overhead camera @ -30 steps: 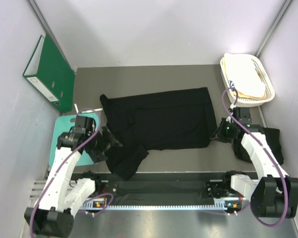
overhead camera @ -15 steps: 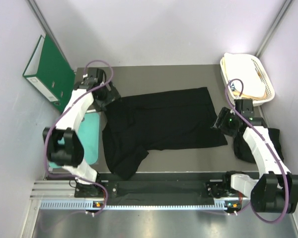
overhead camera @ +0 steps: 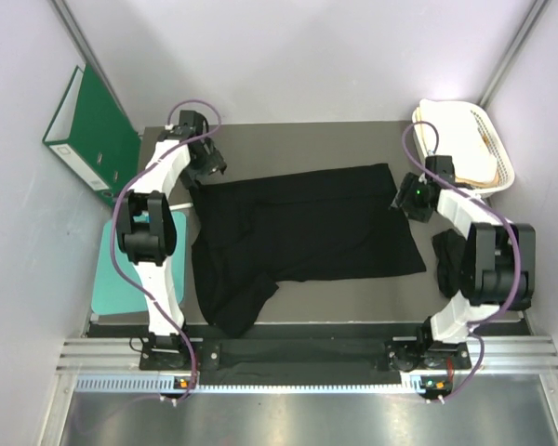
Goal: Fold and stack the t-shirts
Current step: Fold the flattened tshirt in 1/3 of the way
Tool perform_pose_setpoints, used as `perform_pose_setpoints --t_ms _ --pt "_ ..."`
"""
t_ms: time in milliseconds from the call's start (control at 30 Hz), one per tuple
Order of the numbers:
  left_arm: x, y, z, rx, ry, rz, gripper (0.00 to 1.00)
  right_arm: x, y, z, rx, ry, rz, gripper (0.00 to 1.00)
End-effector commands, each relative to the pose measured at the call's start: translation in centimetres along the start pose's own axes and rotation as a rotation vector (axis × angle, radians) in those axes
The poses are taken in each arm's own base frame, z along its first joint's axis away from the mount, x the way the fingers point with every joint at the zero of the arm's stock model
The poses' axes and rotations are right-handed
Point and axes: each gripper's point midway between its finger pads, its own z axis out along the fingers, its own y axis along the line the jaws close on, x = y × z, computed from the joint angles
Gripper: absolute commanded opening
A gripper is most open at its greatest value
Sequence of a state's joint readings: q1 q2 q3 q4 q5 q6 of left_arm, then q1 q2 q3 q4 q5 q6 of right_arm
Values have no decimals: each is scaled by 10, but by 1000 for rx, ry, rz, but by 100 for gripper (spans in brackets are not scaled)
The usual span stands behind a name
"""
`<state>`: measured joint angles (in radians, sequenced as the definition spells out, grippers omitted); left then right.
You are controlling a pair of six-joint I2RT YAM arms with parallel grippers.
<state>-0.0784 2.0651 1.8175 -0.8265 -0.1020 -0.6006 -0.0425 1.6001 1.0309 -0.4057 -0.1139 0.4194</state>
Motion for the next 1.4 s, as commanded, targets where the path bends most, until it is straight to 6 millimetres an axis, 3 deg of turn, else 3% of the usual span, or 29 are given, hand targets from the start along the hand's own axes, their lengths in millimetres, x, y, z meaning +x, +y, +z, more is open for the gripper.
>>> perform_pose_setpoints --t_ms 0,367,500,633,733,800,933,1033,1067,1133,1167,1233,1267,1300,1367 --pt "-31 1 -4 -16 -69 -6 88 -67 20 9 -48 -161 -17 59" --pt "-32 18 27 -111 -22 29 81 -116 31 65 -29 -159 -12 59" --pt "-31 22 34 -140 -10 36 74 -118 31 78 -20 -138 -4 57" --pt "-28 26 40 -169 5 42 53 -114 32 89 -26 -115 7 54" --pt "-26 30 47 -198 23 50 49 -111 36 93 -31 -94 10 50" --pt "-21 37 53 -233 46 57 49 -110 37 95 -32 -82 17 50" --pt "-16 48 66 -264 80 57 64 -103 44 105 -44 -39 21 50" --pt "-11 53 76 -268 109 62 61 -97 50 113 -47 -14 10 49" --pt "-14 52 76 -263 106 62 49 -96 52 115 -49 -10 7 49" --pt "-11 53 83 -266 120 79 33 -93 52 120 -46 -2 11 47" --pt "-16 51 83 -262 111 82 18 -92 52 122 -46 -2 15 45" --pt "-13 53 89 -274 133 100 2 -79 68 129 -62 22 -13 30" --pt "-13 55 90 -280 136 104 0 -78 70 130 -66 22 -14 24" --pt "-19 51 90 -272 125 105 0 -77 72 132 -67 22 -17 10" --pt "-16 52 95 -270 139 110 0 -77 75 133 -56 9 -26 0"
